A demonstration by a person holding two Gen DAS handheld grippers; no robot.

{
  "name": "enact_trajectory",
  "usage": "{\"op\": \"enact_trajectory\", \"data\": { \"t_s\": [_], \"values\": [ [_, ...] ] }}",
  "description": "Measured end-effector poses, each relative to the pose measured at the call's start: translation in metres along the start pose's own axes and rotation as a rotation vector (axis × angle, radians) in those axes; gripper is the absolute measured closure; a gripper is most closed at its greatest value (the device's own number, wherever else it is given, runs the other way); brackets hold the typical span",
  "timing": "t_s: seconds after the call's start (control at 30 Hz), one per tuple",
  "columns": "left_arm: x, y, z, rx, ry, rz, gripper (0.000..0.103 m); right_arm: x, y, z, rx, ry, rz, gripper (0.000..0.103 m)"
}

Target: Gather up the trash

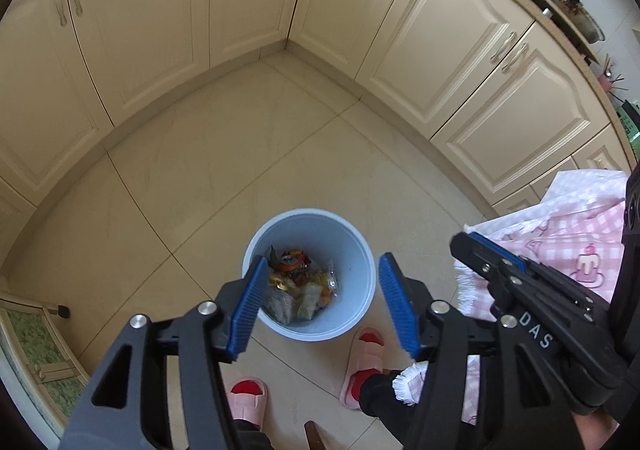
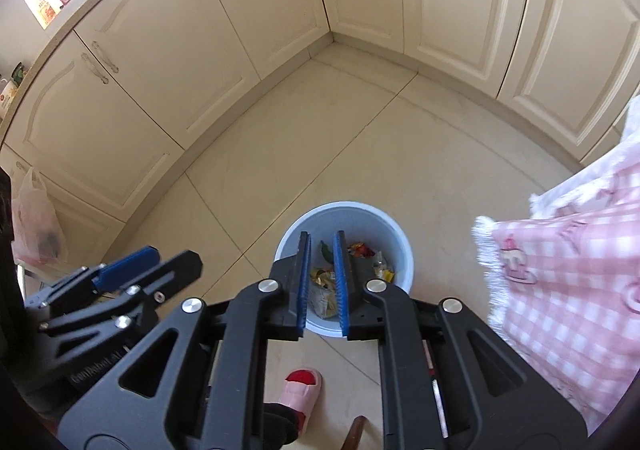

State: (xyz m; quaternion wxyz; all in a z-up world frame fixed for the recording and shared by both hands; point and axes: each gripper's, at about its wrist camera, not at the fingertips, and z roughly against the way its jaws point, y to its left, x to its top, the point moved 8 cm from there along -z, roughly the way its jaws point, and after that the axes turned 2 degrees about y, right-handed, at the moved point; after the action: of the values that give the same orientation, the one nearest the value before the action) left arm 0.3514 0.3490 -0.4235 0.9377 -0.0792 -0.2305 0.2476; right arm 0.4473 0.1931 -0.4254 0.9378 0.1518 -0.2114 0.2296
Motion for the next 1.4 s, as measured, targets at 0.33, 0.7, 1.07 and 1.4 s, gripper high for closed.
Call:
{"op": "enact_trajectory", "data": {
  "t_s": [0.33,0.7,1.07,1.4],
  "values": [
    [-0.016,-0.053,0.117,0.023,-0.199,-0.12,0.031,-0.018,-0.007,0.147,-0.055,-0.201,0.03,0.069],
    [-0.079,-0.131,0.266,-0.035,-0.38,-0.246,0.023,-0.097,-0.032,0.34,-0.176,-0.471,0.026,0.038],
    [-0.171,-0.197,0.41,-0.129,-0.628,-0.347,0.017,-0.186,-0.035,0.486,-0.338,-0.696,0.027,0.025],
    [-0.227,-0.235,0.499,-0.188,-0.814,-0.425,0.013,-0.248,-0.03,0.585,-0.443,-0.876,0.016,0.017]
  ]
}}
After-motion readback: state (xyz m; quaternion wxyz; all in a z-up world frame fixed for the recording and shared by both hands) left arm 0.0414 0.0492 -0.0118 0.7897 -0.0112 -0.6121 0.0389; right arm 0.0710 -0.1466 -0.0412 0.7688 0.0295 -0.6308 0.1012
